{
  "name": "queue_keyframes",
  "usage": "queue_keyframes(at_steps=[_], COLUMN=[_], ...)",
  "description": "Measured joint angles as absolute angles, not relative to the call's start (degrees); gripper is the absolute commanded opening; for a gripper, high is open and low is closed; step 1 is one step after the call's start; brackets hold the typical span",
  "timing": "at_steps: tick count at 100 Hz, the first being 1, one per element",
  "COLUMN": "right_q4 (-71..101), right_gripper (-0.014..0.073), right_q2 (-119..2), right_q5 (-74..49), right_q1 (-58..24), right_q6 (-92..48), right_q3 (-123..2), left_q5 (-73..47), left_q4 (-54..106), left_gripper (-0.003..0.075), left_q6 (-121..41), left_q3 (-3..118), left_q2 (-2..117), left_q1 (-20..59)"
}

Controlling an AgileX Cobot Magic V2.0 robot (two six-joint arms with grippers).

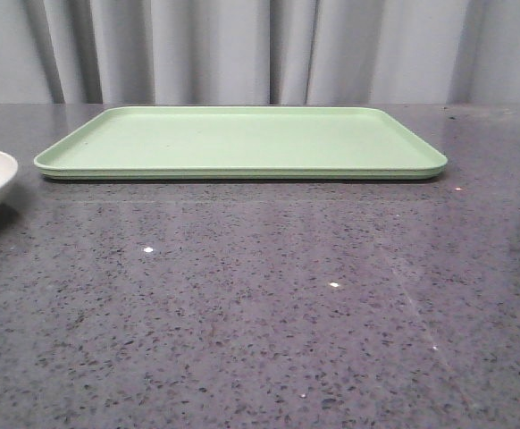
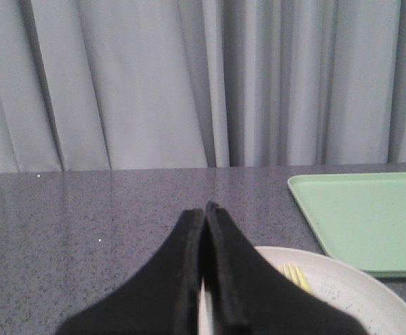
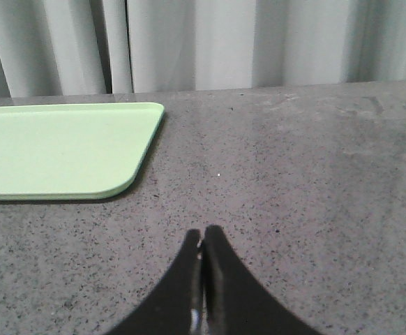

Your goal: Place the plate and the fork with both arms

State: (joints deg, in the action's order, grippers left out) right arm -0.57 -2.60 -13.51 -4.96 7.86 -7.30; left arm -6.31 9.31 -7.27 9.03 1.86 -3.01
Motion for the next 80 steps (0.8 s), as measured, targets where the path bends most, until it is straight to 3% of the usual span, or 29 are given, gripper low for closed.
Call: queue_keyframes(at_steps=[46, 55, 72, 80], right_q4=[-0.6, -0.6, -0.6, -0.6], right_gripper=[-0.0044, 0.0048, 0.0388, 0.0488], right_q2=[-25.3, -29.3, -33.0, -33.2], right_q5=[-28.2, -29.8, -31.4, -31.7], right_q1=[-5.0, -5.0, -5.0, -5.0], right_q6=[7.9, 7.9, 7.9, 7.9], right_q3=[-31.8, -34.2, -35.6, -35.6], left_q5=[-21.3, -23.3, -23.7, -23.7], left_q4=[9.3, 9.3, 9.4, 9.5], left_gripper=[-0.0003, 0.0085, 0.0400, 0.0489], left_q6=[-7.3, -7.3, -7.3, -7.3], left_q3=[30.3, 32.7, 34.2, 34.2], left_q2=[23.1, 26.9, 30.6, 30.7], left_q1=[-3.0, -3.0, -3.0, -3.0])
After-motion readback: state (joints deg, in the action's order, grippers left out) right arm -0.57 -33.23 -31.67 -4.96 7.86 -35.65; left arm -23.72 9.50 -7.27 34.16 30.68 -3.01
